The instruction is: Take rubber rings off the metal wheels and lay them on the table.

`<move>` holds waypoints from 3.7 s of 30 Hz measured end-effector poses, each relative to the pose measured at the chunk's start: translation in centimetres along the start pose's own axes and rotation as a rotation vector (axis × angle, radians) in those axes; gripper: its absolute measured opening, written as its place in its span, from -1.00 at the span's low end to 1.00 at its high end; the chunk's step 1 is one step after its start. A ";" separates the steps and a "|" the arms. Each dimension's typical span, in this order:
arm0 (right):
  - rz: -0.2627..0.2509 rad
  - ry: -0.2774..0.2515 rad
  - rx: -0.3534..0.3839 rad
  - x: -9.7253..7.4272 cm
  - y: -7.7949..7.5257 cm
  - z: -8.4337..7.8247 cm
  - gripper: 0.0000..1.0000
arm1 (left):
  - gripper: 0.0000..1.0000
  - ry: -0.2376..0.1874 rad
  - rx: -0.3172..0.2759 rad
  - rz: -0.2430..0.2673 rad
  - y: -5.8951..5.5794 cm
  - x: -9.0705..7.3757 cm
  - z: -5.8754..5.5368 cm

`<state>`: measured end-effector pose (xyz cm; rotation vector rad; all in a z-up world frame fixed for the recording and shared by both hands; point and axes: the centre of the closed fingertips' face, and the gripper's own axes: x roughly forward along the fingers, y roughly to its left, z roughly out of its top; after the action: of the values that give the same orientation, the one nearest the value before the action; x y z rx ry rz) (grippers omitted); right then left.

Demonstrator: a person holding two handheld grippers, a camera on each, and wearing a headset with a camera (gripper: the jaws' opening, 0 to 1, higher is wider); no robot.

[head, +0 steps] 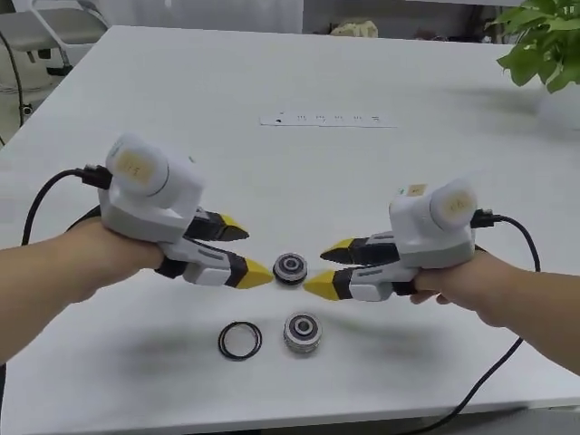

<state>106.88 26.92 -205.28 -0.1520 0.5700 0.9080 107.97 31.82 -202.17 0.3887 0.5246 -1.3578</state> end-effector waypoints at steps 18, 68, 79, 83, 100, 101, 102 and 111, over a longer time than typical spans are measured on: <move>-0.001 0.004 0.015 0.3 -0.5 -0.5 -0.31 | -0.38 0.027 0.010 -0.048 -0.5 2.4 -0.3; 0.003 -0.005 0.008 1.8 -0.1 -0.2 -0.37 | -0.83 0.070 0.107 -0.008 -0.4 5.0 -0.3; -0.028 -0.007 -0.003 2.7 0.0 -0.1 -0.43 | -0.83 0.070 0.097 0.004 -0.3 5.2 -0.2; -0.040 -0.007 -0.014 2.8 0.0 -0.1 -0.48 | -0.83 0.071 0.097 0.006 -0.3 5.2 -0.2; -0.018 0.012 -0.013 1.9 -0.1 -0.6 -0.62 | -0.84 0.066 0.087 0.008 -0.4 5.1 -0.1; -0.016 0.013 -0.013 1.8 -0.1 -0.6 -0.63 | -0.84 0.066 0.086 0.009 -0.4 5.1 -0.1; -0.016 0.013 -0.013 1.8 -0.1 -0.6 -0.64 | -0.84 0.066 0.086 0.009 -0.4 5.1 -0.1; -0.009 0.030 -0.001 1.4 -0.2 -1.1 -0.87 | -0.84 0.065 0.079 0.012 -0.2 5.1 -0.1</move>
<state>107.24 27.43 -206.93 -0.1691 0.5963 0.8988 108.37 27.63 -205.14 0.5012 0.5232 -1.3606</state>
